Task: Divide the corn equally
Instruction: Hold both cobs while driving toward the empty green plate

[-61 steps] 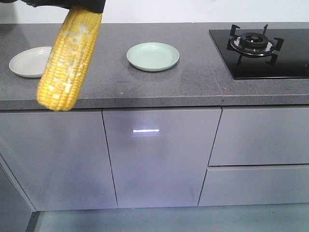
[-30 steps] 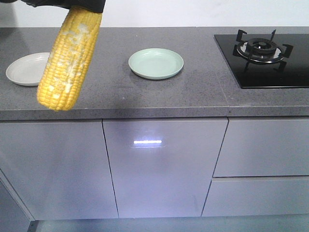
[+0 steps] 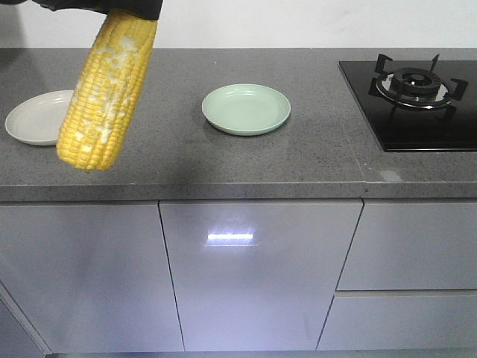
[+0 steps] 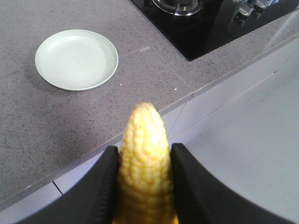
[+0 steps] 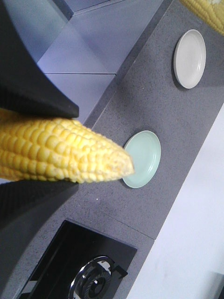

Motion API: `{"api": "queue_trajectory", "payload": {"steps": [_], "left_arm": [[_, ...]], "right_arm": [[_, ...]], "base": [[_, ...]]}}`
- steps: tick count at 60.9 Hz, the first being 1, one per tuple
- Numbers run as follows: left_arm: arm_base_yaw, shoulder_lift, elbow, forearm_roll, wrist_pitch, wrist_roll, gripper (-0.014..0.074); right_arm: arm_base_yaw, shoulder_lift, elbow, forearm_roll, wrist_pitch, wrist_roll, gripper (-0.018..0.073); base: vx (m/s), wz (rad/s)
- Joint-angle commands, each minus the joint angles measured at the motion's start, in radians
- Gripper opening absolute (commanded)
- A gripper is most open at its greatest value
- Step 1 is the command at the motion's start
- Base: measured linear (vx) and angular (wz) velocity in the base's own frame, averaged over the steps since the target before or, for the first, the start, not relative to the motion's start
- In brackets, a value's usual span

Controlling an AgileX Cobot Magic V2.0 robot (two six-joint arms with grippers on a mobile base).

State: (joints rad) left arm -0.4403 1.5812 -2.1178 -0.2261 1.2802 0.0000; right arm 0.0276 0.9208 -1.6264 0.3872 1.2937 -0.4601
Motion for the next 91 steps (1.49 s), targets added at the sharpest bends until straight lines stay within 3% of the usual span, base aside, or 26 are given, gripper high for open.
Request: {"api": "queue_trajectory", "payload": {"steps": [1,91], "left_arm": [[-0.002,-0.036,-0.025,-0.017,-0.029,0.0,-0.0006],[-0.002,-0.036,-0.025,-0.017,-0.029,0.0,-0.0006]], "right_arm": [[-0.007,0.001,-0.02,0.019,-0.008,-0.006,-0.0001],[-0.007,0.001,-0.02,0.019,-0.008,-0.006,-0.0001]], "base": [[0.09,0.02],[0.07,0.01]]}}
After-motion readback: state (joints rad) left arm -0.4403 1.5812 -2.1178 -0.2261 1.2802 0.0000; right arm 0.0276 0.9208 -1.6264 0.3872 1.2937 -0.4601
